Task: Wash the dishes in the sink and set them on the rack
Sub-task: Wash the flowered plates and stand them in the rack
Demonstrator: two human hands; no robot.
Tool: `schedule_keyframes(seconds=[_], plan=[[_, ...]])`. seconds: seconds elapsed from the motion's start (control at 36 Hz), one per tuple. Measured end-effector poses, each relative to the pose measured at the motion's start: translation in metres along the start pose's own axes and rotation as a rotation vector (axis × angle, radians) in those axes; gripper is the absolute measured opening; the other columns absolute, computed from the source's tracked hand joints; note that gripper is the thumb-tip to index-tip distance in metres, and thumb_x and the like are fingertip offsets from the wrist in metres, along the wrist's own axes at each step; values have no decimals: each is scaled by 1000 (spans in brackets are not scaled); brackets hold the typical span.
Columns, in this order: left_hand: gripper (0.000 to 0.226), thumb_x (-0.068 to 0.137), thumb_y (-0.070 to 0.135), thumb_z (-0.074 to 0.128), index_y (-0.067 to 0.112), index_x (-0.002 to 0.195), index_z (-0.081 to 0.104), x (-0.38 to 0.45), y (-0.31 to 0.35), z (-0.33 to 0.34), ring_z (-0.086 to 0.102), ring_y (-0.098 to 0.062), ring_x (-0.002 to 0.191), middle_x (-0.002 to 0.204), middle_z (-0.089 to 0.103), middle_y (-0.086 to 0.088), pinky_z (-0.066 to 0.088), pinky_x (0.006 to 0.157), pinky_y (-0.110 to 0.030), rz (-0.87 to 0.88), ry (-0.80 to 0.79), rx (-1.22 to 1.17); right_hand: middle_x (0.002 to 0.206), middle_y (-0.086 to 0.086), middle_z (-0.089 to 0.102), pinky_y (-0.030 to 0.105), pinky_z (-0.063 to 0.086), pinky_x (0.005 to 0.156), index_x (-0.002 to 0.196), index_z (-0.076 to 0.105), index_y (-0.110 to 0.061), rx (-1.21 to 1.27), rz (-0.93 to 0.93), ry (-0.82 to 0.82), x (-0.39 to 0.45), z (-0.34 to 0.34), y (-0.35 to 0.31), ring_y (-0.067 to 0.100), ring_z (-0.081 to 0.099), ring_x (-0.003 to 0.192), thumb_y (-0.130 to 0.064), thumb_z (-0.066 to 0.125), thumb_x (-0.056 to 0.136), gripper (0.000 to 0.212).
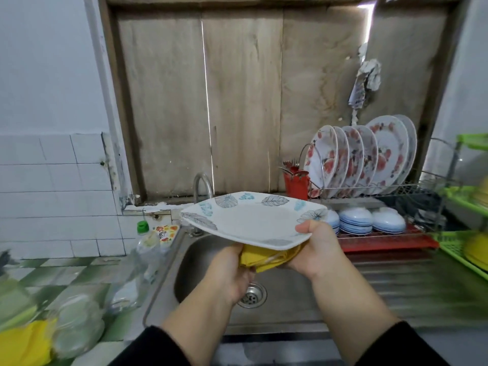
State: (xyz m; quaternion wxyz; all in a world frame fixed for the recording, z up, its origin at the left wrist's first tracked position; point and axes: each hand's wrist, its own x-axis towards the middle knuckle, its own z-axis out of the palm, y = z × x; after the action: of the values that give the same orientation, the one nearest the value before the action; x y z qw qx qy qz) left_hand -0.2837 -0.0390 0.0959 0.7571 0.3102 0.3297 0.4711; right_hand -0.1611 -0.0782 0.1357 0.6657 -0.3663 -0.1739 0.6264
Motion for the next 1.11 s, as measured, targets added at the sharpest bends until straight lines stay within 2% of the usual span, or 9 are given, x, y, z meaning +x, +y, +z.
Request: schedule_keyframes(seconds=[0.11,0.22,0.31,0.44,0.58,0.83,0.94,1.03,1.11], plan=[[31,101,16,39,4,124,56,-2,5,-4,70,-18,60,90,71,-11,54,45,-25,36,0,-61,122,14,63,42,36,97,102,60,-10,-18,-73,112,-10,-7,-2,35,58,111,-7,39,55,52],[35,102,18,37,6,133,49,0,6,-9,65,-21,76,99,66,-10,55,48,-25,52,11,-112,122,18,63,48,40,97,117,57,-8,10,-150,158,-23,-21,-6,38,56,115,-3,35,77,46],[31,101,20,41,6,125,53,-2,4,-7,69,-18,65,91,68,-8,54,46,-24,67,-38,-84,113,20,63,58,41,99,102,56,-8,66,-230,198,-39,-28,-12,41,58,110,0,32,87,29],[27,101,16,39,11,122,55,0,0,-3,69,-12,56,73,73,-2,51,43,-21,85,-109,-76,90,15,66,54,46,87,91,55,-7,20,-341,276,-67,-42,-27,32,62,82,3,36,92,21],[35,102,17,36,10,135,46,8,-2,8,63,-18,79,97,64,-6,55,47,-23,65,-147,-72,94,13,66,54,48,86,93,57,-10,-37,-469,392,-94,-62,-49,31,63,83,4,40,90,22],[30,104,18,31,19,130,44,26,2,57,57,-17,80,116,56,-9,55,53,-29,174,-254,34,113,21,62,57,44,95,93,56,-5,-110,-702,548,-139,-98,-123,39,59,105,7,40,87,21],[35,104,18,30,16,136,43,35,1,93,57,-18,79,98,61,-4,52,60,-32,209,-299,80,93,15,63,51,47,84,103,52,-6,-158,-773,596,-149,-109,-158,31,60,81,7,36,88,25],[38,104,18,31,17,140,41,41,-2,127,57,-17,80,107,60,-7,48,62,-33,206,-325,103,81,13,59,51,48,87,97,53,-6,-227,-816,693,-149,-120,-184,29,57,74,4,42,88,18],[39,103,17,33,16,142,39,48,-5,166,58,-18,79,113,59,-9,54,50,-27,200,-394,106,81,13,59,43,51,72,102,54,-6,-267,-846,759,-144,-133,-212,29,57,72,3,45,86,20]])
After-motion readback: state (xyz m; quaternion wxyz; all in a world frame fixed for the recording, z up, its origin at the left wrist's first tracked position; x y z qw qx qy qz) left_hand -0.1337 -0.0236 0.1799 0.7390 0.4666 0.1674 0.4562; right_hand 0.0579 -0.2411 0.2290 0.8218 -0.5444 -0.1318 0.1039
